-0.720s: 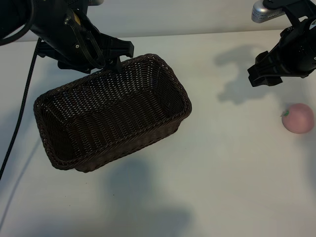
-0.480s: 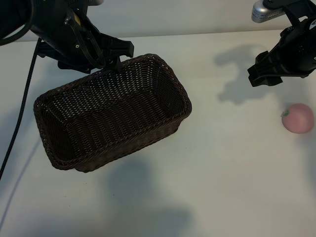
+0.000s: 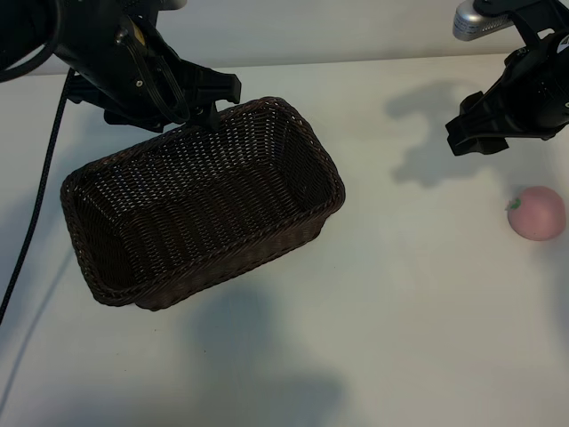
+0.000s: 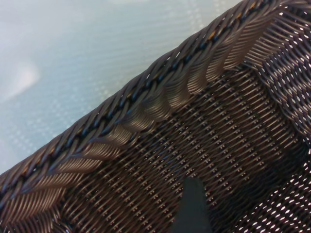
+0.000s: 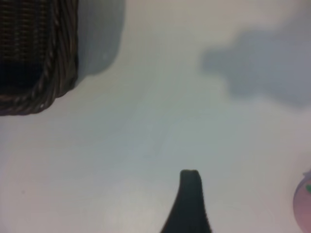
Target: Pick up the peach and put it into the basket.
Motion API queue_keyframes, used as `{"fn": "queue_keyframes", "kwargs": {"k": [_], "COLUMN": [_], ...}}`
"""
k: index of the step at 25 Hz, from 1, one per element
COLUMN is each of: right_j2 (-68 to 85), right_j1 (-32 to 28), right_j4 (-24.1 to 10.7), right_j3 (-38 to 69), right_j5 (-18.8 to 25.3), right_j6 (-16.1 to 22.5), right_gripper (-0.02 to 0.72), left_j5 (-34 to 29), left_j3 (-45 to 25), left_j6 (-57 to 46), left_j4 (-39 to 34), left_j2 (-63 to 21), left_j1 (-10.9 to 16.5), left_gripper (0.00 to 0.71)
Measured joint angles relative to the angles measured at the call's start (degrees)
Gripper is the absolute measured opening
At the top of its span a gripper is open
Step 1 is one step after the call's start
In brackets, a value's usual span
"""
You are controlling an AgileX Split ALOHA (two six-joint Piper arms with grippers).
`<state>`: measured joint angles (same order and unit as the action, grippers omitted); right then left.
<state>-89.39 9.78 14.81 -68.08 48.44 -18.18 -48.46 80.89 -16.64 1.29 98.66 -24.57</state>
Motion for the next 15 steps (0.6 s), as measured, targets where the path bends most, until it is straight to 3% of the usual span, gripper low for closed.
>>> {"fn": "queue_keyframes", "kwargs": {"k": [10,15], "right_j2": [0.0,0.0], "right_j1": [0.0,0.0], "right_j4": [0.1,0.2], "right_j3": [0.0,0.0], "right_j5": [-2.2,-2.7], "right_j6": [0.1,0.6], "right_gripper": [0.587,0.587], "left_j5": [0.9,-3.6], "left_j3": [0.0,0.0], "left_j6": [0.0,-2.7], "left_j4": [0.0,-1.3], "left_j2": [0.0,-0.6], "left_j1": [0.0,1.3], "left_gripper": [0.594,0.593]}}
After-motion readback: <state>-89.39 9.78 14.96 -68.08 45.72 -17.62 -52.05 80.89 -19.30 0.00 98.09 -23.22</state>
